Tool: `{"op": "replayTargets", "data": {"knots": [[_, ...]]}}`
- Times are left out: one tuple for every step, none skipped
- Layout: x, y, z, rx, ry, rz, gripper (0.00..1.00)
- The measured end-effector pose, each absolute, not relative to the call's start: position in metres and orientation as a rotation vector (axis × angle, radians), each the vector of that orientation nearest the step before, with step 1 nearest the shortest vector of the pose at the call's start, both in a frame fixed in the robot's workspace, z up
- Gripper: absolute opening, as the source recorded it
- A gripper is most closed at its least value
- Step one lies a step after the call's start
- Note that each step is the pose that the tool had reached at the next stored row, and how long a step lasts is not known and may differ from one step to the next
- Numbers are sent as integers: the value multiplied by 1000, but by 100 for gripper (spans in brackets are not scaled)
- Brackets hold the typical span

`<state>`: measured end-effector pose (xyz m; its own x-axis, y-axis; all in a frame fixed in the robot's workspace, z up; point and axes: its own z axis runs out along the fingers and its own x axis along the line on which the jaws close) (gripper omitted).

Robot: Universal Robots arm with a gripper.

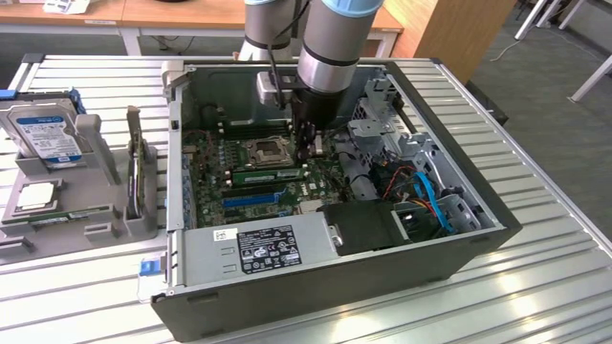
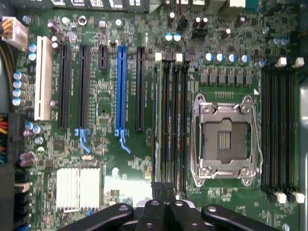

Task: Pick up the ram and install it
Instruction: 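Press down the ram until it locks into place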

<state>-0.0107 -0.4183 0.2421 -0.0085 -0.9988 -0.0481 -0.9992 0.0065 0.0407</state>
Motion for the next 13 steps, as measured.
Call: {"op": "replayTargets", "data": {"knots": [[-13, -418, 242, -2208, 2225, 98, 10], [-15, -418, 242, -2208, 2225, 99, 10], [-18, -418, 242, -2208, 2225, 99, 10], [-20, -418, 242, -2208, 2225, 99, 10], [-23, -418, 242, -2208, 2225, 99, 10], [-25, -418, 242, -2208, 2225, 98, 10], [-28, -418, 242, -2208, 2225, 99, 10], [-30, -418, 242, -2208, 2225, 99, 10], [-35, -418, 242, -2208, 2225, 99, 10], [-38, -418, 242, -2208, 2225, 99, 10], [-40, -418, 242, -2208, 2225, 98, 10], [-42, -418, 242, -2208, 2225, 99, 10], [-45, -418, 242, -2208, 2225, 99, 10]]}}
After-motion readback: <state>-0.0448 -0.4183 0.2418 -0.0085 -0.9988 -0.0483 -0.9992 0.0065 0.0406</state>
